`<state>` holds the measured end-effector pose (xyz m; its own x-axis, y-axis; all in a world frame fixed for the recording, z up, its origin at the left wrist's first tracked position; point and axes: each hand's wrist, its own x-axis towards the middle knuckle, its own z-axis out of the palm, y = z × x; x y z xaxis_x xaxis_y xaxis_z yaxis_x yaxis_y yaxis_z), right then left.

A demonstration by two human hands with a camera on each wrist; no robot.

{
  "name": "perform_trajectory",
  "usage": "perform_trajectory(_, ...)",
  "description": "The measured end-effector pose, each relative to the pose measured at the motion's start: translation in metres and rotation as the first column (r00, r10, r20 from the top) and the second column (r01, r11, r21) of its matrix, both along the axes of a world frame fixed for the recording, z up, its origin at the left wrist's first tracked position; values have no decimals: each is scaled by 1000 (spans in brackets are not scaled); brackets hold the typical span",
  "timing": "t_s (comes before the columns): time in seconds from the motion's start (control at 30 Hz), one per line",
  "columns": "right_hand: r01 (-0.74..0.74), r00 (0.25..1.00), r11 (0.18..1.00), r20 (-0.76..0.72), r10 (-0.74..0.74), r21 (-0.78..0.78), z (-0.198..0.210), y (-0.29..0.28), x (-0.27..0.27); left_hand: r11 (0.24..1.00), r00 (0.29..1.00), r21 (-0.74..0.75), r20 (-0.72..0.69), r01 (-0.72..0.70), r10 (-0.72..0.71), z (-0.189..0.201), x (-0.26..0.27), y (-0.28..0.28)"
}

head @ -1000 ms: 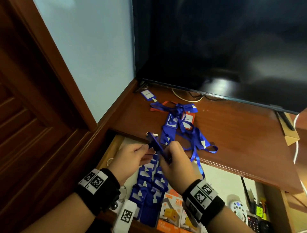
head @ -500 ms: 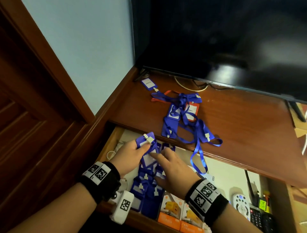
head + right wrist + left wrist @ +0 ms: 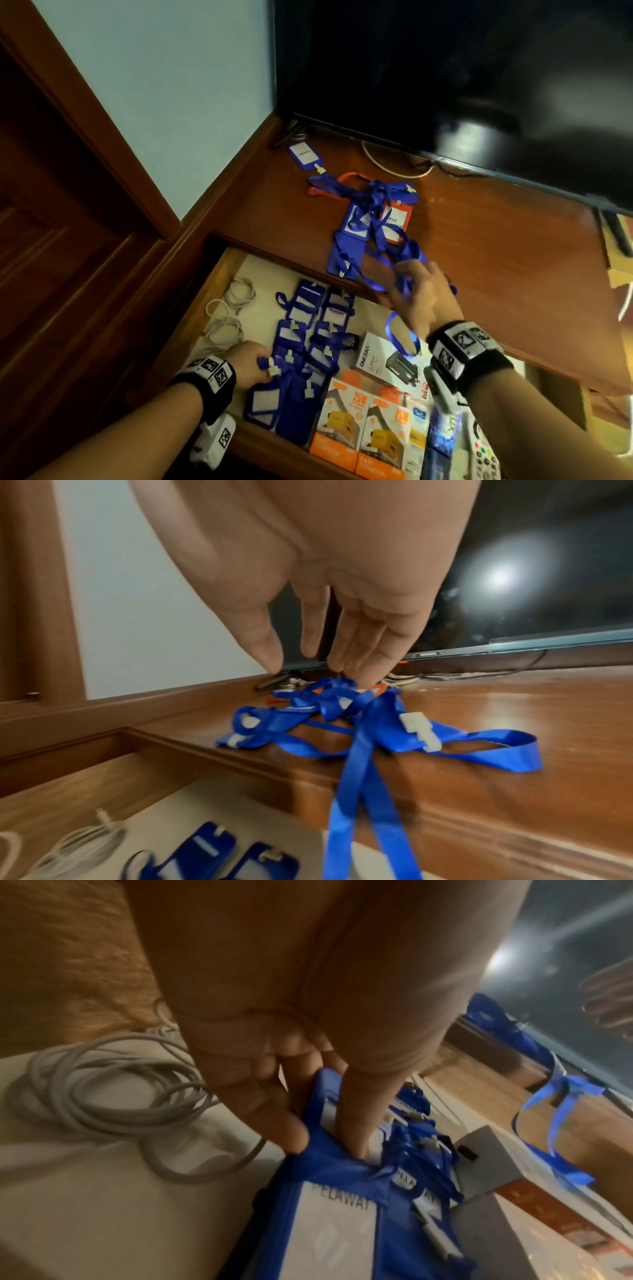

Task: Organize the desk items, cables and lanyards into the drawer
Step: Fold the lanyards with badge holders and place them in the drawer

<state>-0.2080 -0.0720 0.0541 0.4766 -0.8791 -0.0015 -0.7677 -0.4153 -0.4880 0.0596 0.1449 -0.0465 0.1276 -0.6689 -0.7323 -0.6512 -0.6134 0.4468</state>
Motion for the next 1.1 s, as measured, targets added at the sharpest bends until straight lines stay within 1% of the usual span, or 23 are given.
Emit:
perform_trajectory(0.1,173,979,983,-120,-165,62,-6,-41,-2,998,998,35,45,49,-51,-1,-7,2)
perform_trajectory(0.17,300,936,943,-235,-262,142,-16,-63,-5,998,995,13,79,56,-57,-1,-11,3)
perform_trajectory(0.23,375,896,904,-330,-297,203,-24,-75,-10,999,993,-22,113,49,-46,-3,-12,5)
perform_trajectory(0.27,388,883,899,-361,-299,204,-28,-78,-12,998,989,-27,134,60,-56,-5,-12,6)
perform_trajectory(0.33,390,880,903,-361,-309,179,-34,-80,-17,995,980,-7,176,96,-94,-8,-13,6)
perform_trajectory(0.4,422,882,888,-309,-355,183,-40,-82,-25,991,965,27,226,132,-135,-10,-16,4)
perform_trajectory(0.47,475,869,845,-285,-405,245,-42,-81,-29,985,944,37,282,169,-172,-11,-19,2)
perform_trajectory(0.53,485,868,816,-283,-407,314,-37,-78,-34,978,927,26,313,209,-207,-10,-22,-2)
perform_trajectory(0.6,496,865,798,-280,-417,342,-30,-71,-40,965,906,34,335,262,-258,-7,-25,-8)
perform_trajectory(0.67,495,869,802,-217,-446,335,-22,-63,-48,946,880,50,354,319,-316,-4,-27,-12)
perform_trajectory(0.7,488,873,811,-160,-461,322,-20,-59,-52,935,863,64,367,348,-346,-3,-27,-13)
perform_trajectory(0.8,472,860,815,26,-509,335,-9,-46,-63,907,823,116,386,404,-416,2,-27,-15)
perform_trajectory(0.9,408,844,860,231,-483,307,14,-31,-71,898,810,163,389,408,-439,11,-27,-18)
perform_trajectory(1.0,328,851,914,345,-395,237,46,-19,-77,922,841,147,378,357,-386,38,-23,-26)
perform_trajectory(1.03,291,851,930,385,-358,224,58,-14,-79,936,853,116,385,333,-351,53,-21,-29)
perform_trajectory(1.07,251,856,946,409,-317,206,70,-9,-81,952,867,48,401,303,-296,68,-19,-35)
perform_trajectory(1.1,208,859,959,432,-274,194,84,-3,-82,961,882,-50,411,273,-230,85,-18,-40)
